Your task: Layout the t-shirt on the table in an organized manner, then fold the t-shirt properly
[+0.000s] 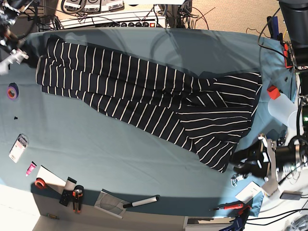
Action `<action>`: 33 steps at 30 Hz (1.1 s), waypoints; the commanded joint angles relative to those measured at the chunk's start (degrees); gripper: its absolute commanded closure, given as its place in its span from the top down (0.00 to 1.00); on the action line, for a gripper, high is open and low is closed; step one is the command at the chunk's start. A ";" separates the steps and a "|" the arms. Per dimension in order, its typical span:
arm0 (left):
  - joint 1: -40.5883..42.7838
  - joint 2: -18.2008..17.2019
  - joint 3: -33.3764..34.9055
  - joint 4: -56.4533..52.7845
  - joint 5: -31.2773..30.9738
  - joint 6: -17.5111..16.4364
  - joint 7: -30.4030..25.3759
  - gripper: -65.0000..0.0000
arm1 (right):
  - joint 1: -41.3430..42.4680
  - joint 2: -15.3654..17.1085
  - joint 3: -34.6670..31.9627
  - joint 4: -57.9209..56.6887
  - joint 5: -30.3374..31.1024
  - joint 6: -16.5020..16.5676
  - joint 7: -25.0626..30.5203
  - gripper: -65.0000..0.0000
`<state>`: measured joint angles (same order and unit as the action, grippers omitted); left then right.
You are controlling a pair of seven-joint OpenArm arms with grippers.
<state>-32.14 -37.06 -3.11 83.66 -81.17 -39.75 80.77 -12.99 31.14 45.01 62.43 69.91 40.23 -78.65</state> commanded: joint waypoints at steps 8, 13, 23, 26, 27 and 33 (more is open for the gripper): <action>6.21 -1.05 -3.30 0.63 0.17 -0.25 -0.77 0.37 | -0.15 0.28 -6.32 0.37 -1.81 -0.23 -1.35 0.39; 9.35 -1.07 -11.67 0.63 -1.22 -0.25 -0.77 0.37 | -0.11 -2.14 -6.36 0.37 -1.88 -0.23 -1.35 0.39; 14.64 -1.20 -21.55 0.66 -3.52 -0.25 -0.77 0.37 | 2.69 -5.81 -6.34 0.44 -5.60 -0.23 -1.35 0.39; 16.55 -1.18 -21.55 0.66 -3.83 -0.25 -0.77 0.37 | 4.81 -5.92 -6.47 0.59 -7.41 -0.23 -1.35 0.29; 17.20 -1.20 -21.55 0.72 -3.83 -0.25 -0.77 0.37 | 5.73 -5.92 -6.64 0.59 -8.57 -0.23 -1.35 0.25; 20.90 -1.18 -21.55 1.03 -3.83 -0.25 -0.77 0.37 | 9.33 -5.88 -9.27 0.59 -16.83 -0.23 -1.35 0.00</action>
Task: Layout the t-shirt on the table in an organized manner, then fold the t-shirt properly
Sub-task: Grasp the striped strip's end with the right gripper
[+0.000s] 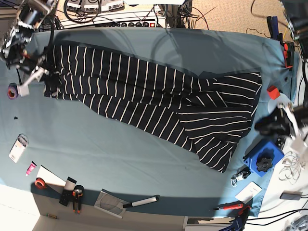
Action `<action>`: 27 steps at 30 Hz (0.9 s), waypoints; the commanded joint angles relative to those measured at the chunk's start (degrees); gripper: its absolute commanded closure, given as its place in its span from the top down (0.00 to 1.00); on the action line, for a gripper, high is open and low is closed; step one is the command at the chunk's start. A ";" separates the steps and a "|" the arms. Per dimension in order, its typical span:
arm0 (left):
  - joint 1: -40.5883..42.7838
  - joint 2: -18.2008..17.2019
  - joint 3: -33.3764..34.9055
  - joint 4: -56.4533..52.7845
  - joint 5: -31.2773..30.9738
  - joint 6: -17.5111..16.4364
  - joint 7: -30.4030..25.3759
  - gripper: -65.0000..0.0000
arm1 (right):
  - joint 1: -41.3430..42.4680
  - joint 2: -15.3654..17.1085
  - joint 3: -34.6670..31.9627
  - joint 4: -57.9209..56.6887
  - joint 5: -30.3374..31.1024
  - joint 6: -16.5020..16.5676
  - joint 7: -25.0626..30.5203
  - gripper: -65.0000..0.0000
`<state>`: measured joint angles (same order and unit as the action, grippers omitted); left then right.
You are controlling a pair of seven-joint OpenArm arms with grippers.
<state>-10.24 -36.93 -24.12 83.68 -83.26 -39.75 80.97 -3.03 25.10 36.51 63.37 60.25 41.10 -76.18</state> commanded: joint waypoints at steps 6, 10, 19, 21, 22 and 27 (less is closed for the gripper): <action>3.50 -1.16 -0.55 3.10 -1.74 -0.25 -0.97 0.22 | 1.68 2.78 -0.79 1.14 -12.48 -1.10 -1.81 0.00; 6.34 -0.83 -0.55 6.58 -1.74 -0.25 -0.97 0.15 | 2.80 7.26 -0.79 5.31 -17.75 -1.10 4.13 0.00; 9.79 5.77 -0.55 12.63 -1.74 -0.25 -0.97 0.04 | 8.26 16.59 -0.79 6.49 -33.38 -6.36 12.94 0.00; 10.21 6.95 -0.55 12.63 -1.74 -0.25 -0.97 0.04 | 9.20 17.97 -0.79 6.51 -33.51 -7.13 12.44 0.00; 10.32 7.26 -0.55 12.63 -1.74 -0.25 -0.97 0.04 | 9.75 18.32 -0.79 6.56 -33.46 -7.13 11.72 0.00; 10.36 7.15 -1.38 12.61 -1.74 -0.25 -0.97 0.04 | 10.47 17.53 -0.96 10.03 -26.69 -7.10 5.73 0.00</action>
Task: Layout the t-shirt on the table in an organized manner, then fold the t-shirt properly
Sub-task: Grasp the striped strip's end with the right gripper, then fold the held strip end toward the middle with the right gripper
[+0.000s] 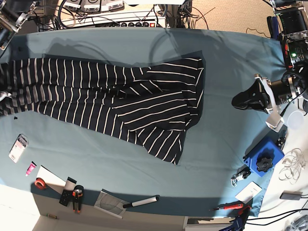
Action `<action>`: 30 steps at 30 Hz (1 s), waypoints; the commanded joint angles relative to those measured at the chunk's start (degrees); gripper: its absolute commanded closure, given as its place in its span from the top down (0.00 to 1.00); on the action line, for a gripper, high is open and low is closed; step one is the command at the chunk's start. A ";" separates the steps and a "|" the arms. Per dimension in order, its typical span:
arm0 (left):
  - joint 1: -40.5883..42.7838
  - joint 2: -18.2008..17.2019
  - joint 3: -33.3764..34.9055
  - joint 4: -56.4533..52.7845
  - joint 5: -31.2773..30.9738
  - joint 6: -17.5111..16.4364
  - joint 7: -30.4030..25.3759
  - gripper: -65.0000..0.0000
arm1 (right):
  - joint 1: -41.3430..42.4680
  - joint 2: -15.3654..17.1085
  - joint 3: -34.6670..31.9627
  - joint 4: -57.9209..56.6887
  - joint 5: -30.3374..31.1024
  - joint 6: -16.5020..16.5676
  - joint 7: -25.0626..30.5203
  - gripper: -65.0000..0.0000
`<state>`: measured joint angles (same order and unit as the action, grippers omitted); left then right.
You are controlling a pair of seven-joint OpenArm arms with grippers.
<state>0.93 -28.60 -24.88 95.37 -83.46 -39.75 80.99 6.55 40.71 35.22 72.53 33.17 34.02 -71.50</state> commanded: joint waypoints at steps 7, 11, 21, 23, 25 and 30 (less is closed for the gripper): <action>-0.81 -1.62 -9.29 0.92 -1.54 -0.25 -0.99 0.03 | 0.90 -7.08 0.33 15.82 3.08 0.00 -7.23 0.00; -0.76 -1.62 -15.85 0.92 -1.54 -0.25 -0.99 0.00 | 0.87 -13.18 0.33 23.91 4.00 0.02 -8.50 0.00; -0.79 -1.90 -19.65 0.92 4.00 -0.25 -0.99 0.00 | -3.41 -19.30 -12.04 31.26 7.98 0.70 -8.50 0.00; -0.79 -1.92 -19.65 0.92 4.00 -0.25 -0.99 0.00 | -3.56 -20.46 -16.33 32.20 7.98 0.79 -8.50 0.00; -0.79 -1.92 -19.65 0.92 4.02 -0.25 -0.99 0.00 | -3.54 -21.62 -19.78 32.59 8.00 0.79 -8.24 0.00; -0.76 -2.73 -19.67 0.92 4.04 -0.25 -0.99 0.00 | -3.52 -23.56 -25.35 32.79 8.31 0.68 -6.25 0.00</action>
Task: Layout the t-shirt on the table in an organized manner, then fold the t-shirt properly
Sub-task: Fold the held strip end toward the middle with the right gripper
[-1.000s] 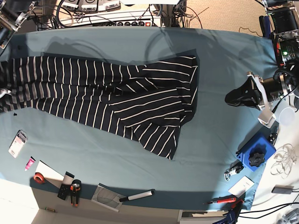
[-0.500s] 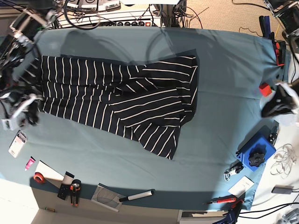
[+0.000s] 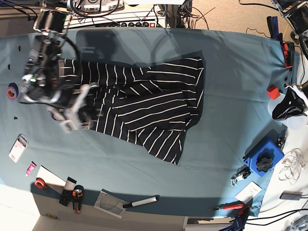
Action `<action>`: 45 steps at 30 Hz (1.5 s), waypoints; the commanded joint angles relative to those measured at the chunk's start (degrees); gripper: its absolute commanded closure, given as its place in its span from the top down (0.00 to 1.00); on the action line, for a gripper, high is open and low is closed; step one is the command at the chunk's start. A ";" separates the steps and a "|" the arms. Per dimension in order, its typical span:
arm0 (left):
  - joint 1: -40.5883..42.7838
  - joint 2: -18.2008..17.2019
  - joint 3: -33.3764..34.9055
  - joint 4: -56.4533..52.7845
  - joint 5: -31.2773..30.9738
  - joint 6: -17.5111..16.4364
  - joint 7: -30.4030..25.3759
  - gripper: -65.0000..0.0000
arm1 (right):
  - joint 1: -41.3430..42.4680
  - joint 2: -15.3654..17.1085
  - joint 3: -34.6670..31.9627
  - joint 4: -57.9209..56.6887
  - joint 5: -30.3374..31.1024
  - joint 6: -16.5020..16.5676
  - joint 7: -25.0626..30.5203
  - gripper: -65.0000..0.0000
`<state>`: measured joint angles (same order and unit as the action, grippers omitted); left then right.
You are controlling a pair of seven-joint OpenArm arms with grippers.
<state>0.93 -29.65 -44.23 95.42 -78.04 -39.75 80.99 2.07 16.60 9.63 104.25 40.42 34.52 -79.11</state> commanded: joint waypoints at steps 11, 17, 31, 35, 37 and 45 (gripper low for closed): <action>-0.79 -4.00 -0.31 0.87 -1.62 -0.25 -0.99 0.00 | 2.45 -3.80 -1.46 1.07 -0.83 -0.68 6.49 0.00; -0.79 -3.98 -0.31 0.87 -1.64 -0.25 -0.99 0.00 | 2.54 -4.87 -3.56 1.07 -2.78 -0.68 7.52 0.00; -0.76 -3.98 -0.31 0.87 -1.64 -0.25 -0.99 0.02 | 2.54 -4.87 -15.96 1.07 -14.56 -0.70 13.77 0.07; -0.76 -3.98 -0.31 0.87 -1.62 -0.25 -0.99 0.14 | 2.67 -4.87 -16.06 1.07 -12.09 -1.27 14.73 0.31; -0.79 -3.98 -0.31 0.87 -1.64 -0.25 -0.99 0.15 | 3.65 -4.87 -16.06 1.09 -4.79 -1.29 13.09 0.31; -0.76 -4.00 -0.31 0.87 -1.42 -0.25 -0.99 0.15 | 8.59 -6.82 -16.00 1.09 3.50 0.94 10.62 0.31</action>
<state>0.95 -32.12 -44.23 95.42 -78.06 -39.72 81.01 9.19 9.82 -6.55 104.27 42.70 35.38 -69.87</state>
